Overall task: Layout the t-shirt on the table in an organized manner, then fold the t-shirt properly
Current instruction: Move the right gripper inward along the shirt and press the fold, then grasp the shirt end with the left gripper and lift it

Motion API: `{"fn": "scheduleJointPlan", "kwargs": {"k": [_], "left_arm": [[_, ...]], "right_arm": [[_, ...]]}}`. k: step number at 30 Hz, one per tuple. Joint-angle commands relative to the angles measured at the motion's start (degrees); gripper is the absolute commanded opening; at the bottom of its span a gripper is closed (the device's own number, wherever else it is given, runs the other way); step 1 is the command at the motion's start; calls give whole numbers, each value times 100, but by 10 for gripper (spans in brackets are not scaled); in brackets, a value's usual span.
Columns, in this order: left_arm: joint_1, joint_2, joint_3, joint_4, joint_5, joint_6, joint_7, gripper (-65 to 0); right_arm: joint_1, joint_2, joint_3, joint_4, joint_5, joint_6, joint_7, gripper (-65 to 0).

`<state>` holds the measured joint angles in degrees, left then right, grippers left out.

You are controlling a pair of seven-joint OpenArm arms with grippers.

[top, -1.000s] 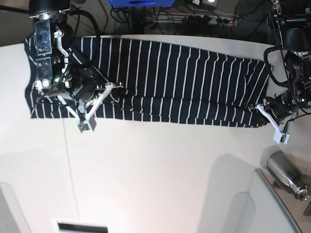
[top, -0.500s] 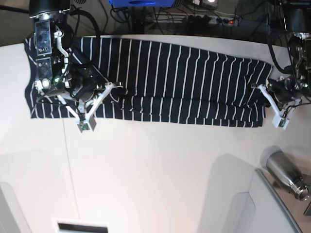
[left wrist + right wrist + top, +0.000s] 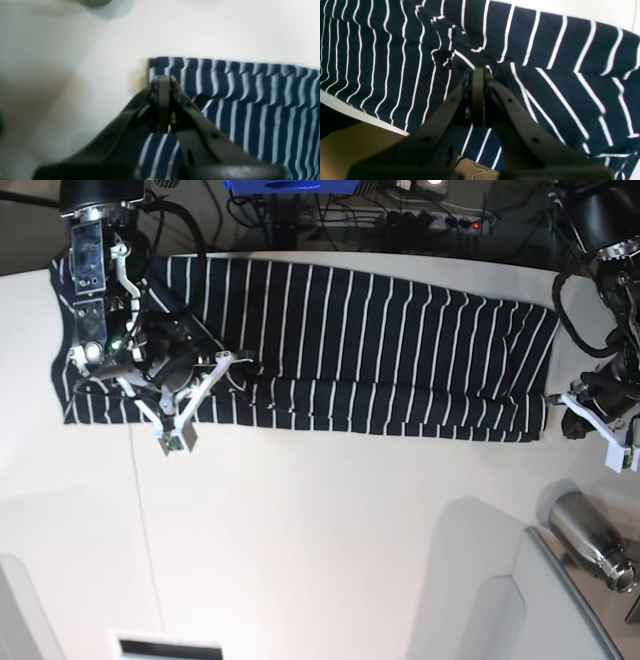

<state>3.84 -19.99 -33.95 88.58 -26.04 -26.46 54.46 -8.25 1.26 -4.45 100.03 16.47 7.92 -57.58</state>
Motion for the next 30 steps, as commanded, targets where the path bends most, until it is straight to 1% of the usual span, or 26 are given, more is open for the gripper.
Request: {"fn": "scheduleJointPlan", "kwargs": {"k": [1, 2, 3, 5, 6, 7, 10, 11, 13, 15, 16, 17, 19, 20, 22, 24, 25, 27, 30], "left_arm": [[-10, -89, -240, -80, 42, 30, -70, -650], [-36, -63, -336, -290, 42, -22, -79, -650], [-54, -107, -380, -589, 42, -233, -79, -650], [-212, -265, -380, -1187, 42, -849, -79, -650], [-282, -370, -380, -1486, 42, -1236, -79, -650], [-353, -476, -398, -1776, 42, -1354, -79, -650], [-537, -687, -424, -2506, 42, -1354, -79, -650], [-599, -731, -424, -2743, 42, -1354, -79, -543], [-669, -766, -433, -3130, 42, -1354, -96, -283], [-687, -766, -442, -3350, 42, -1354, -237, -87], [-678, -748, -442, -3455, 42, -1354, -439, -10], [-652, -740, -433, -3543, 42, -1354, -650, 0], [-643, -722, -416, -3737, 42, -1354, -1072, 0], [-643, -713, -424, -3860, 42, -1354, -1195, 0], [-687, -704, -433, -4036, 42, -1354, -1283, 0], [-704, -696, -433, -4159, 33, -1354, -1301, -33], [-722, -696, -433, -4176, 33, -1354, -1301, -39], [-801, -669, -433, -4194, 33, -1354, -1301, -43], [-889, -529, -433, -4194, 33, -1354, -1301, -43]], "right_arm": [[3, 11, 10, 226, 72, -6, 110, -648], [-76, 28, 10, 322, 72, -6, 110, -648], [-138, 37, 10, 428, 54, -6, 119, -648], [-225, 46, 10, 542, 54, -6, 119, -650], [-252, 46, 10, 569, 54, -6, 119, -650], [-269, 46, 10, 569, 54, -6, 119, -650], [-278, 46, 10, 533, 54, -6, 127, -650], [-278, 46, 10, 533, 45, -6, 163, -650], [-322, 46, 10, 533, 45, -6, 286, -650], [-340, 46, 10, 533, 45, -6, 347, -650], [-340, 46, 10, 533, 45, -6, 347, -650], [-340, 46, 10, 533, 45, -6, 347, -650], [-340, 46, 10, 533, 45, -6, 347, -650], [-340, 46, 10, 533, 45, -6, 347, -650], [-340, 55, 10, 525, 45, -6, 347, -650], [-340, 116, 10, 525, 45, -6, 347, -650], [-340, 134, 10, 525, 45, -6, 347, -650], [-340, 151, 10, 525, 45, -6, 347, -650], [-340, 178, 10, 525, 45, -6, 347, -650]]}}
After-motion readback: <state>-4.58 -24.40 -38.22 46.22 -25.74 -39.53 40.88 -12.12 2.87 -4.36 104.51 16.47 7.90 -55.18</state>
